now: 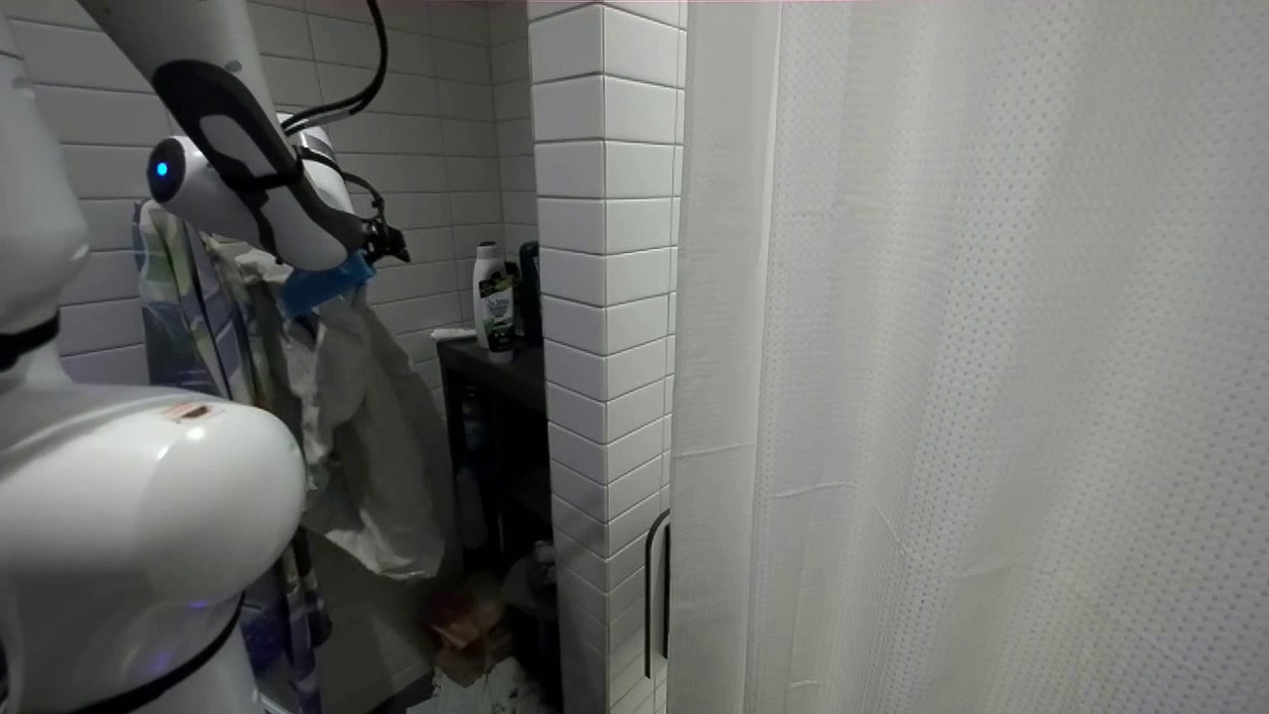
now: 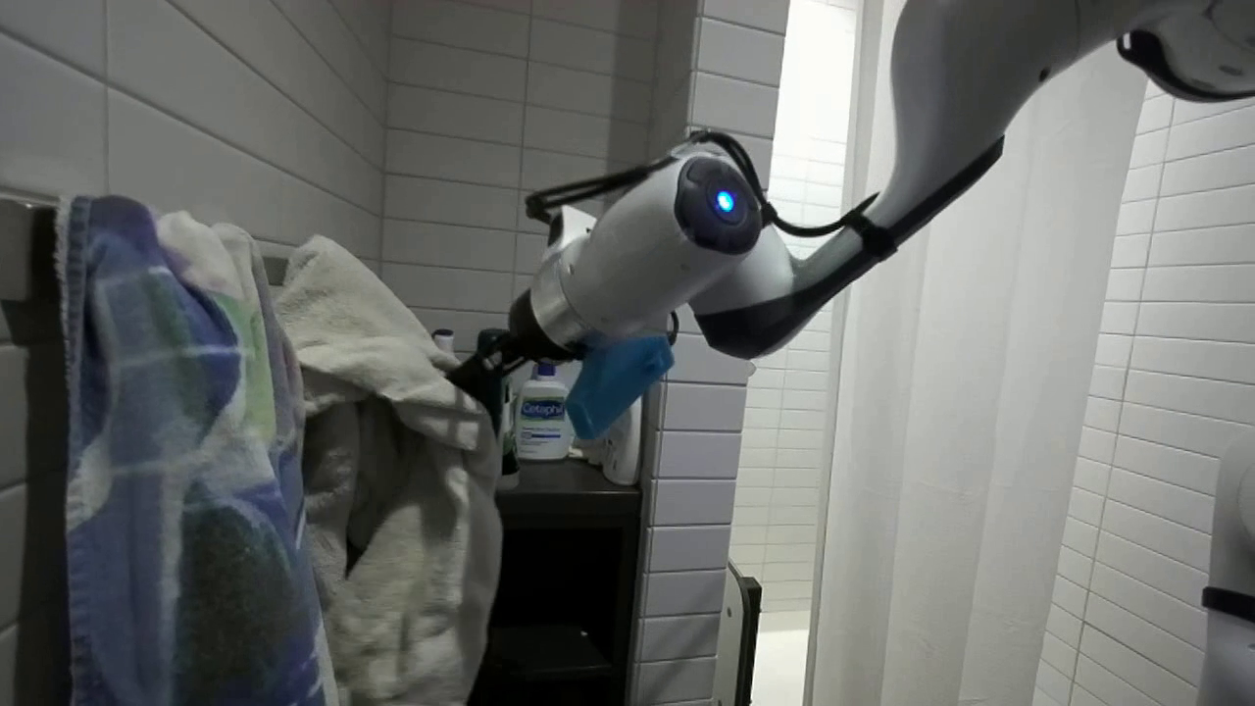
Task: Hang the white towel on the brown object
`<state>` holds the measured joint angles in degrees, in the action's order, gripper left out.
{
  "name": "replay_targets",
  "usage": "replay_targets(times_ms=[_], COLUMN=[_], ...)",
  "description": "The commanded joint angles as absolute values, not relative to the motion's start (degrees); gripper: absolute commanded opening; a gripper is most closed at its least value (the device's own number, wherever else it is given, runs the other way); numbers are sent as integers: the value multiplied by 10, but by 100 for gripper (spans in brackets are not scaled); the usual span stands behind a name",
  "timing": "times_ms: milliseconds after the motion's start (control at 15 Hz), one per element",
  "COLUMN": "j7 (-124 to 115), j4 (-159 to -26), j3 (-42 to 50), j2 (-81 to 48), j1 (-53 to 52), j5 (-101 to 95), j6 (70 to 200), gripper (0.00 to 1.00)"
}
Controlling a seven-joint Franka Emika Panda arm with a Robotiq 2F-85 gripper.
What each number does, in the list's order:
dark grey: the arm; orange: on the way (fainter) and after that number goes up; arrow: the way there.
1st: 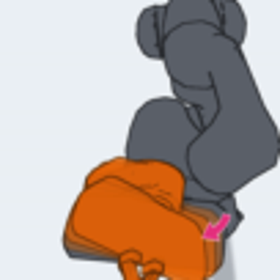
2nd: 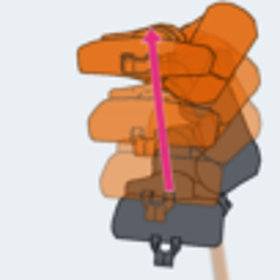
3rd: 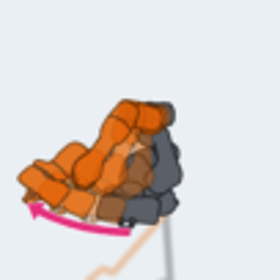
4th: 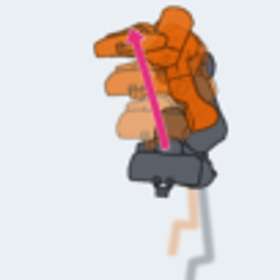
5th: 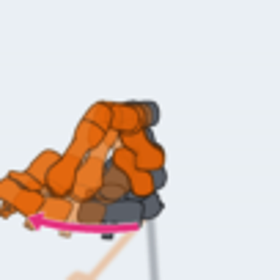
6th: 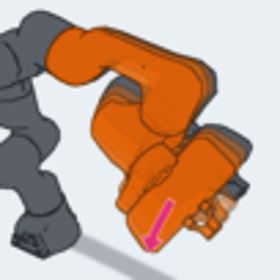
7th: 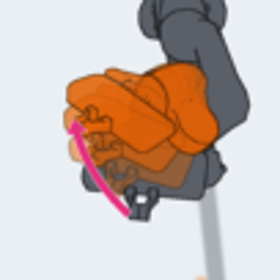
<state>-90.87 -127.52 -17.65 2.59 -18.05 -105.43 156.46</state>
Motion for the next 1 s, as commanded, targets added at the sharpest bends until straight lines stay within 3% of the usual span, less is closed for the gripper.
replay_targets(times_ms=[0, 67, 133, 200, 333, 933], j7=[-888, -885, -883, -880, -876, -848], j4=[-1308, -1313, -1317, -1320, -1326, -1447], j3=[-160, -158, -157, -155, -155, -113], j2=[42, 43, 44, 44, 45, 124], j1=[-163, -160, -159, -157, -156, -126], j5=[-1054, -1052, -1052, -1051, -1048, -1018], j6=[1561, 1562, 1562, 1562, 1564, 1596], gripper=[73, 70, 86, 93, 98, 100])
